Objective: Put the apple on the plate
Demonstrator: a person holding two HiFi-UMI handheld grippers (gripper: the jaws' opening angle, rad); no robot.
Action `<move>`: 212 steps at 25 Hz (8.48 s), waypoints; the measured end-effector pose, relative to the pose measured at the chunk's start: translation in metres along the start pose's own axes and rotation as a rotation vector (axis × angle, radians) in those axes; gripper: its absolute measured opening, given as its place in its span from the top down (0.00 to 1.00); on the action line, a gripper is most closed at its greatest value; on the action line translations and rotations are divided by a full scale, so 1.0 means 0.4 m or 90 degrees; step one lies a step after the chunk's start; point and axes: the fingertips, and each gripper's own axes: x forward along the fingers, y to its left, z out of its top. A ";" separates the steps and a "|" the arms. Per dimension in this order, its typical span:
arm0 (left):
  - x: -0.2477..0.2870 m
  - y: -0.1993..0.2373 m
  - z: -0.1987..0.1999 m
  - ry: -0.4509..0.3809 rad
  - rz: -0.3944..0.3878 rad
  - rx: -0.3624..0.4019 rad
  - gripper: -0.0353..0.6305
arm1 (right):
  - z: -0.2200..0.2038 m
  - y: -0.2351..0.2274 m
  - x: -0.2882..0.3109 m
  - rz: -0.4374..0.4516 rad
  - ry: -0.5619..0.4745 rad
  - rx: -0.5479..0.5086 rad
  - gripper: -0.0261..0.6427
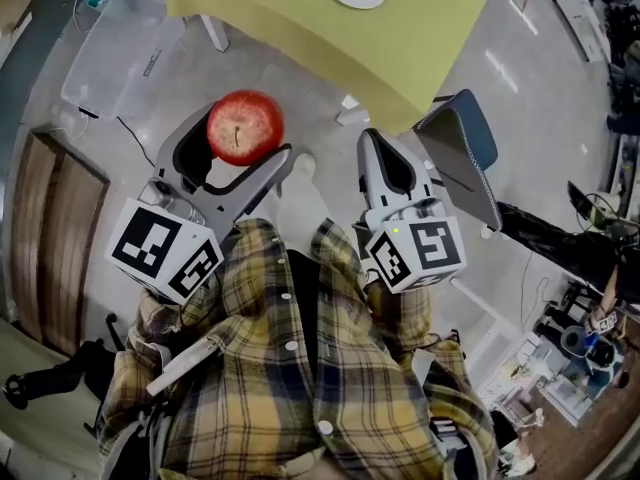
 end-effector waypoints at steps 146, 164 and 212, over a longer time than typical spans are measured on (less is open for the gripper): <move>1.274 0.484 -0.234 0.415 -0.361 0.273 0.34 | 0.096 -0.717 0.800 -0.317 0.089 0.279 0.97; 1.277 0.486 -0.231 0.420 -0.365 0.249 0.33 | 0.088 -0.728 0.798 -0.304 0.086 0.276 0.97; 1.096 0.332 0.400 0.142 -0.371 0.097 0.68 | 0.423 -0.657 0.749 -0.210 -0.055 0.147 0.97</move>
